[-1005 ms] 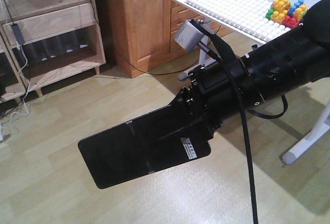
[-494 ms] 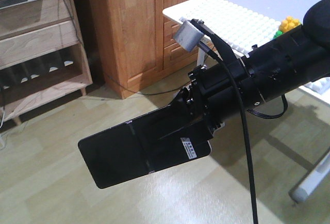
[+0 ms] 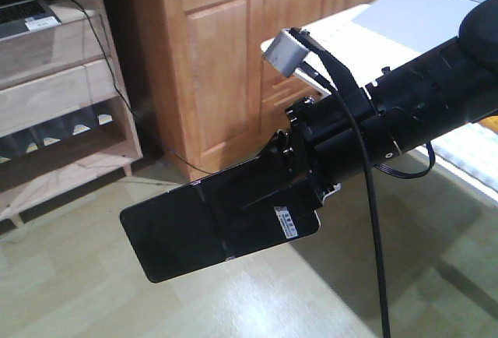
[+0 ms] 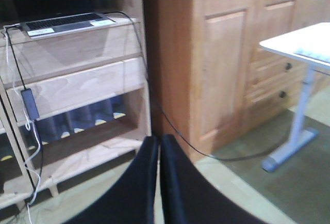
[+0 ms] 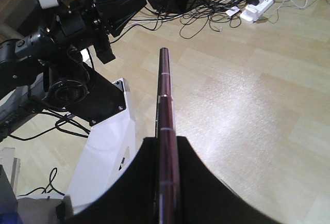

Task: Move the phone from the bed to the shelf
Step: 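Hold the phone while the base drives up to the wooden shelf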

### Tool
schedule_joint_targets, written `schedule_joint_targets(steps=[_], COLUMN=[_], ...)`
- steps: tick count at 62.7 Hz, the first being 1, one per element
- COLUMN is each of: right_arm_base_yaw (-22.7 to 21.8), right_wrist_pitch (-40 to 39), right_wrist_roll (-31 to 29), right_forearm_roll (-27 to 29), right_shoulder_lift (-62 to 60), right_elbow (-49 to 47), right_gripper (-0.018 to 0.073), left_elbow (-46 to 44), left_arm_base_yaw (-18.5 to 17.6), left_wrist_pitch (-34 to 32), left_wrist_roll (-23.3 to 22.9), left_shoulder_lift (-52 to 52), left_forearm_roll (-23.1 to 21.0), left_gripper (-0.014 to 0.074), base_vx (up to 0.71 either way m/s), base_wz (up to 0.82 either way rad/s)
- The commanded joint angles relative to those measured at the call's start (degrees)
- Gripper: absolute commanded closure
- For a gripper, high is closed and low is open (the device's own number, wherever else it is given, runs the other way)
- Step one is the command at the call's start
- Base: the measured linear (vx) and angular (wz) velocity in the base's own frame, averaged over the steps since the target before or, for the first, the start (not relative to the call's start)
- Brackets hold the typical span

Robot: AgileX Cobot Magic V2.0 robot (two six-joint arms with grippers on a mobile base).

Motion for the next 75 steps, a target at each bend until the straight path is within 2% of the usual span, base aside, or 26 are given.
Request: schedule_joint_targets(steps=[1, 75], right_arm_base_yaw=[-0.02, -0.08], right_wrist_pitch=[3.36, 3.36], right_wrist_roll=[-0.06, -0.06], right_forearm_roll=[4.32, 4.32], right_shoulder_lift=[-2.08, -2.08], right_elbow=[-1.33, -1.33], right_gripper=[0.0561, 0.0561], left_elbow=[0.41, 0.41], left_arm_base_yaw=[0.02, 0.02], left_wrist_pitch=[-3.99, -3.99], left_wrist_roll=[0.0, 0.0], left_shoulder_lift=[-0.48, -0.48], left_forearm_roll=[-0.53, -0.53], left_gripper=[0.0595, 0.0595], base_vx=[0.47, 0.43], base_wz=[0.24, 0.38])
